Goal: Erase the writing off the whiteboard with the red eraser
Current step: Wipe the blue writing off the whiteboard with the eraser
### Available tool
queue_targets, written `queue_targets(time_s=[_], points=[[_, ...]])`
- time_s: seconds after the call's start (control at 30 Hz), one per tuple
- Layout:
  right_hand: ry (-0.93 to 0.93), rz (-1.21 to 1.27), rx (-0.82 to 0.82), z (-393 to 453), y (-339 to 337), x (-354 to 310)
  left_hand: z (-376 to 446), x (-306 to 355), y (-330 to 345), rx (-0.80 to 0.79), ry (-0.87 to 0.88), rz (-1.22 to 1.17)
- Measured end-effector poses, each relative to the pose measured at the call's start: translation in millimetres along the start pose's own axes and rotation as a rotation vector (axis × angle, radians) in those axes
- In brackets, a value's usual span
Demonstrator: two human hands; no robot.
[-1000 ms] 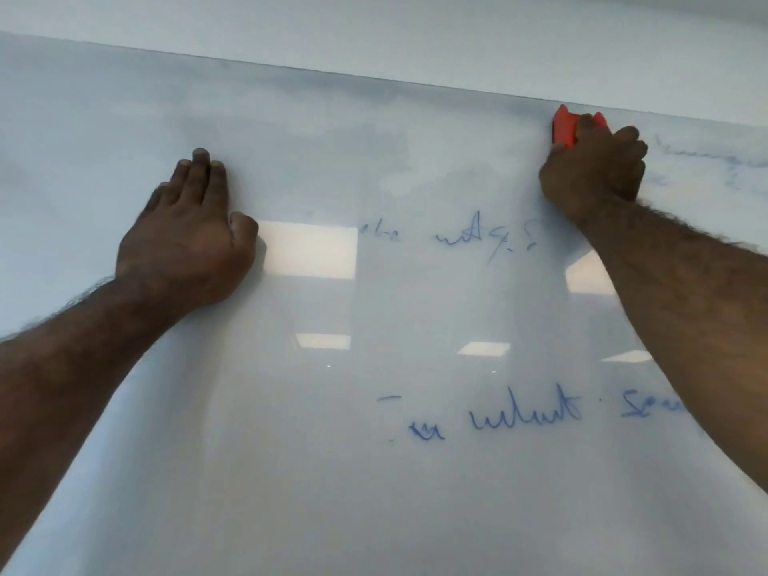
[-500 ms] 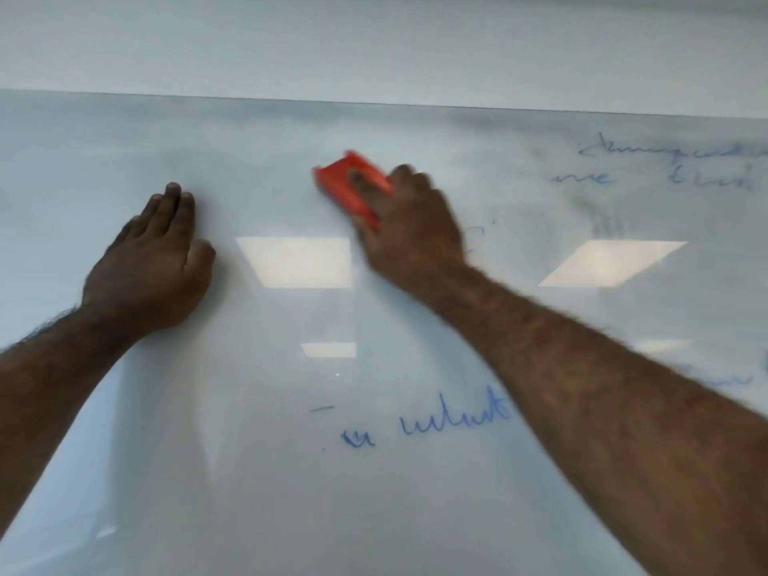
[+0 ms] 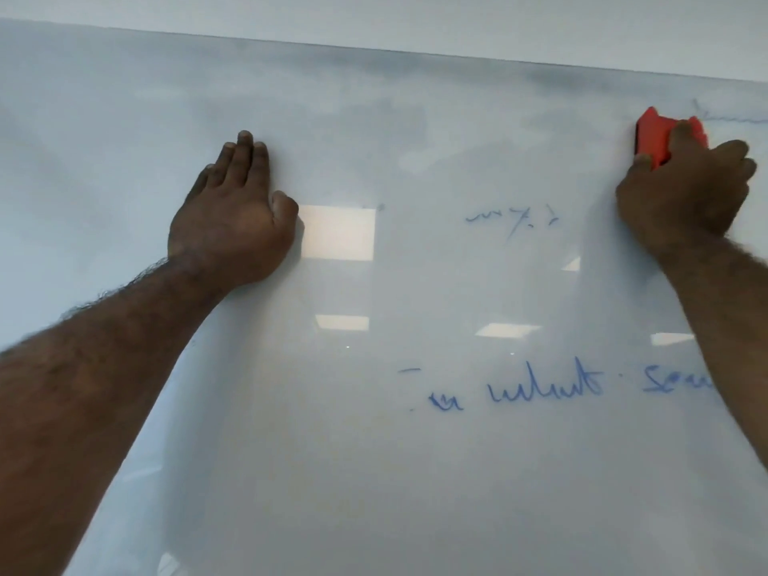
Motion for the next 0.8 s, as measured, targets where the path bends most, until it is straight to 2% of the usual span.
queue_targets(time_s=[0.2, 0.3, 0.4, 0.5, 0.57, 0.63, 0.8], points=[[-0.394, 0.013, -0.105, -112.7, 21.1, -141.5, -1.5, -1.4, 1.0, -0.004, 0.009, -0.009], [-0.632, 0.031, -0.081, -182.7, 26.5, -190.6, -2.3, -2.8, 0.7, -0.021, 0.013, -0.023], [-0.809, 0.032, -0.088, -208.7, 28.6, -201.0, -2.5, -2.5, -0.8, -0.035, 0.010, -0.039], [-0.879, 0.030, -0.127, -182.5, 21.9, -176.7, -1.7, -2.2, -0.4, -0.023, 0.007, -0.028], [-0.813, 0.003, -0.132, -148.6, 16.6, -143.7, -1.5, -2.4, 0.0, -0.017, 0.010, -0.021], [-0.660, -0.019, -0.104, -106.7, 8.6, -97.1, -2.2, -2.5, 0.3, -0.016, 0.005, -0.020], [-0.133, -0.084, -0.021, -28.7, -21.6, 38.3, -5.4, 3.4, 1.7, -0.004, 0.000, -0.011]])
Point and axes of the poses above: each hand's wrist, its own z-axis towards the middle knuckle, its own y-axis out of the palm, x = y × z, the point moved 6 cm from there along z, towards the middle knuckle, and after that the axes turned 10 degrees about -x, right-handed, at the moved point
